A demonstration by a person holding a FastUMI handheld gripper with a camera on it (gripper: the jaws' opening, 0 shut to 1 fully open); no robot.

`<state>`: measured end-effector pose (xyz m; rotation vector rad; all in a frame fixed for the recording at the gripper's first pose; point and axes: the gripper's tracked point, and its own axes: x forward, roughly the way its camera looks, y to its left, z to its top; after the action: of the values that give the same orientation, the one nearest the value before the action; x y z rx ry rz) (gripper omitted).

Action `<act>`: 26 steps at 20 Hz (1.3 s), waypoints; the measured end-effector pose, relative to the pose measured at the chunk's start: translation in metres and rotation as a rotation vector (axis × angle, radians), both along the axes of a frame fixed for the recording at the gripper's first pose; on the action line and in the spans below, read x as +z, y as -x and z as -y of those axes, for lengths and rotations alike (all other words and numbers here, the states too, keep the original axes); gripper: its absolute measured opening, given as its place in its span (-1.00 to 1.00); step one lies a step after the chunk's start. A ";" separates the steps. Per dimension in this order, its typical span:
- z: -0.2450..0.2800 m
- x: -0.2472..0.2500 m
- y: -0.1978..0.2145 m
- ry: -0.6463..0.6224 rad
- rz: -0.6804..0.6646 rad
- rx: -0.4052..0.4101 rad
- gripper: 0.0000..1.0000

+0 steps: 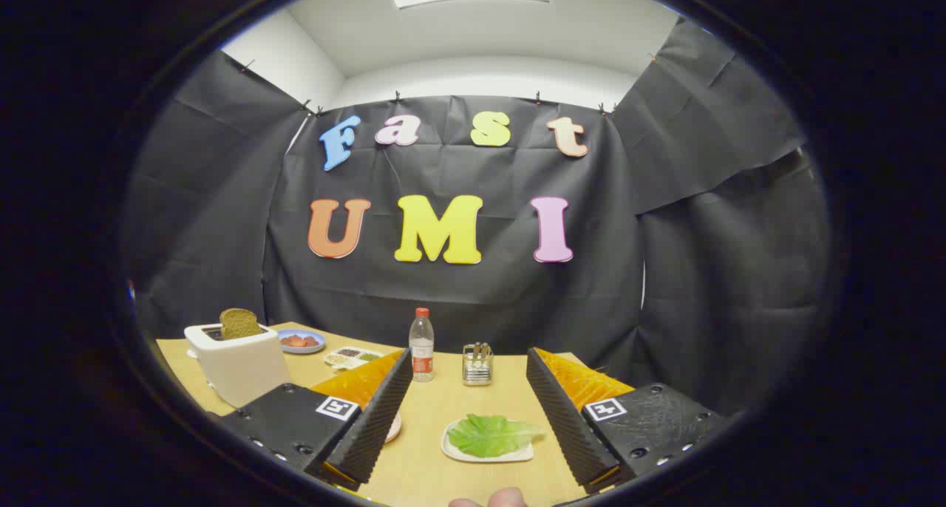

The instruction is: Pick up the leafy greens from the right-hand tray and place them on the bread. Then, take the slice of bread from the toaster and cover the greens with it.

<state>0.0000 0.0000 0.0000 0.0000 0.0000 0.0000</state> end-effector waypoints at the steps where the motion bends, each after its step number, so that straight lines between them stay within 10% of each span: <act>1: -0.004 0.000 0.000 0.003 -0.002 0.007 0.90; 26: 0.004 -0.004 -0.003 0.015 -0.026 -0.005 0.90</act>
<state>0.0027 -0.0036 -0.0039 -0.0148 0.0262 -0.0051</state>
